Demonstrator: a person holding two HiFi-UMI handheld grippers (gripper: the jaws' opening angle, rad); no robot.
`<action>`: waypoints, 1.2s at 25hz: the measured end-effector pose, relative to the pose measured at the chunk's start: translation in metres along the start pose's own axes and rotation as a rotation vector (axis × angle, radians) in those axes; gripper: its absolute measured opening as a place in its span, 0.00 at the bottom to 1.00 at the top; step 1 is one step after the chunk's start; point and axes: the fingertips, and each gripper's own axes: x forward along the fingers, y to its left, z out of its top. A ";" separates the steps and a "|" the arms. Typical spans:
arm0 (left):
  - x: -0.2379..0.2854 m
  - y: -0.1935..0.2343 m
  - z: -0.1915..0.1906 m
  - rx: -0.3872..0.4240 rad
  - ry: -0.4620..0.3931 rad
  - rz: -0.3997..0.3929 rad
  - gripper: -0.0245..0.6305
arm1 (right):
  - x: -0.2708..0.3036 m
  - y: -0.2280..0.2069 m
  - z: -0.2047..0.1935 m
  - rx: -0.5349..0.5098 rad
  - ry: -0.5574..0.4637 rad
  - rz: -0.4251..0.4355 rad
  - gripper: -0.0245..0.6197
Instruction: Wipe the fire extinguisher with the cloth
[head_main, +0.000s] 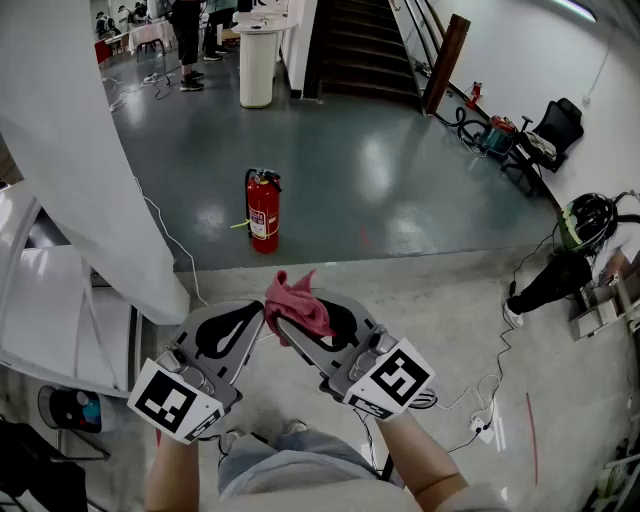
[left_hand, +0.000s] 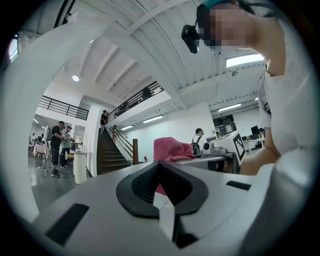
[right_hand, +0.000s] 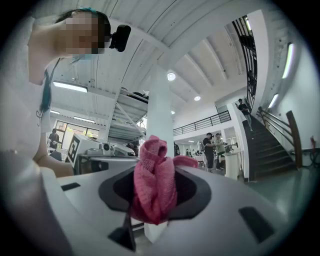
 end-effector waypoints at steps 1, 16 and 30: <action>0.001 -0.001 -0.001 0.004 0.003 0.001 0.05 | -0.001 0.000 -0.001 0.001 -0.001 0.001 0.26; 0.022 -0.007 -0.009 -0.002 0.026 0.027 0.05 | -0.020 -0.013 -0.009 0.035 -0.009 0.041 0.26; 0.113 0.098 -0.044 -0.008 0.030 0.018 0.05 | 0.043 -0.132 -0.028 -0.043 -0.024 0.006 0.26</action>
